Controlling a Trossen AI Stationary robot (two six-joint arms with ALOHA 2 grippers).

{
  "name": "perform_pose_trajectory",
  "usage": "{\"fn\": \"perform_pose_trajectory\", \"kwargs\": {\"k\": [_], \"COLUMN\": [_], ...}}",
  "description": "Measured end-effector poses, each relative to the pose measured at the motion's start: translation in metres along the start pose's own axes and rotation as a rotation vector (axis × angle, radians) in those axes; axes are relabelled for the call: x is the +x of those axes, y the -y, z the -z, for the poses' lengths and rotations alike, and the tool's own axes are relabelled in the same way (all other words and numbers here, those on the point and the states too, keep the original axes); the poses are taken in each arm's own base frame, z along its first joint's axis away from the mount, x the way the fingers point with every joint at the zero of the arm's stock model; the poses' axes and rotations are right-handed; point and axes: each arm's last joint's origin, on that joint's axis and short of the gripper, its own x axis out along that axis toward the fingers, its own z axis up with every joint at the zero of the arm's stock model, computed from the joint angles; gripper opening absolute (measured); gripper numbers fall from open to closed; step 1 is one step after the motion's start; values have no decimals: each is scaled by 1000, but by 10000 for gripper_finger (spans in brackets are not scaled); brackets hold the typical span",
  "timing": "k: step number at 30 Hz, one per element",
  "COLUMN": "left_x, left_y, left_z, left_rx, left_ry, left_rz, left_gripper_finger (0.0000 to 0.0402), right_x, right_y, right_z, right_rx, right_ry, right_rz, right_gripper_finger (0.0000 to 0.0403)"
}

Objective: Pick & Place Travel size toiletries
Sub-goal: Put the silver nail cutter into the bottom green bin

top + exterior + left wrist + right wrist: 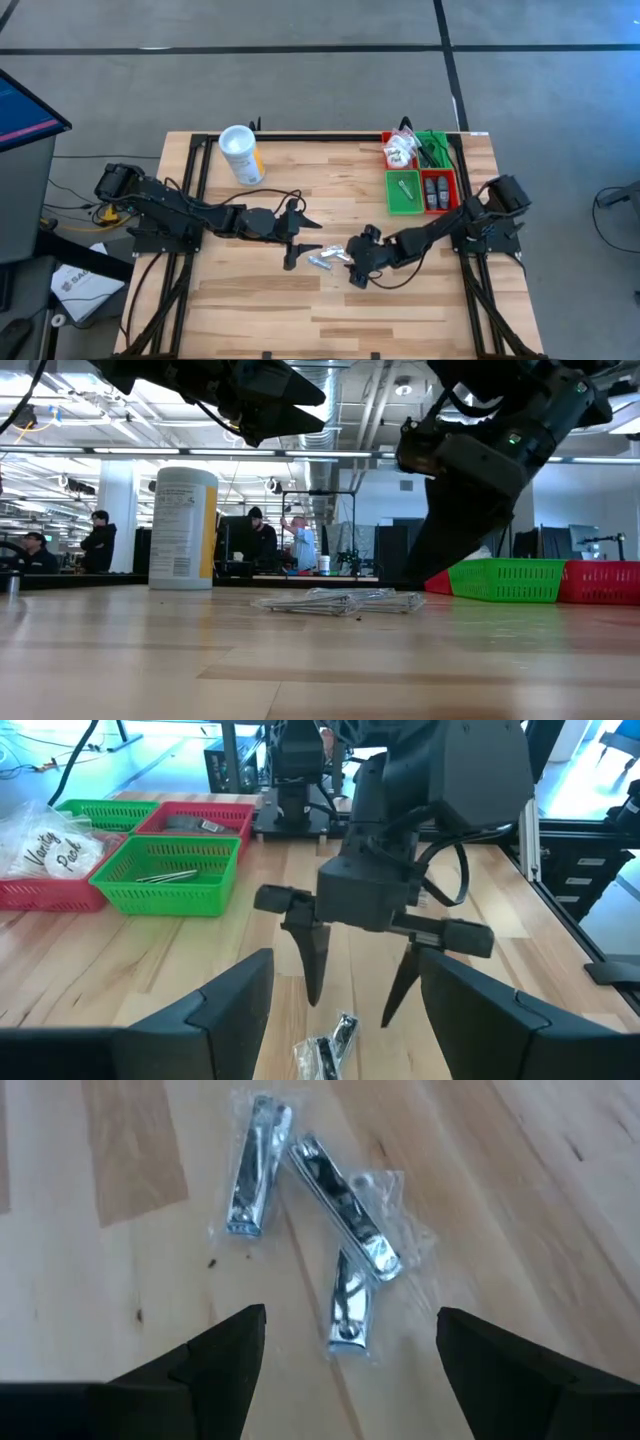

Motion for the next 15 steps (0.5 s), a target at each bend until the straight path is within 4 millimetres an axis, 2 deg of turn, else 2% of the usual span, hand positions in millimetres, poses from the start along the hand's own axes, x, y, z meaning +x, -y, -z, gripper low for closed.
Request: {"fn": "perform_pose_trajectory", "kwargs": {"k": [8,15], "left_x": [0,0], "left_y": [0,0], "left_z": [0,0], "left_rx": [0,0], "left_ry": [0,1], "left_rz": [0,0], "left_gripper_finger": [241,241], "right_x": [2,19], "right_y": [-2,-3], "right_z": [6,13], "right_rx": [7,4], "right_ry": [2,-22], "right_rz": [48,84], "right_gripper_finger": [281,281]}}
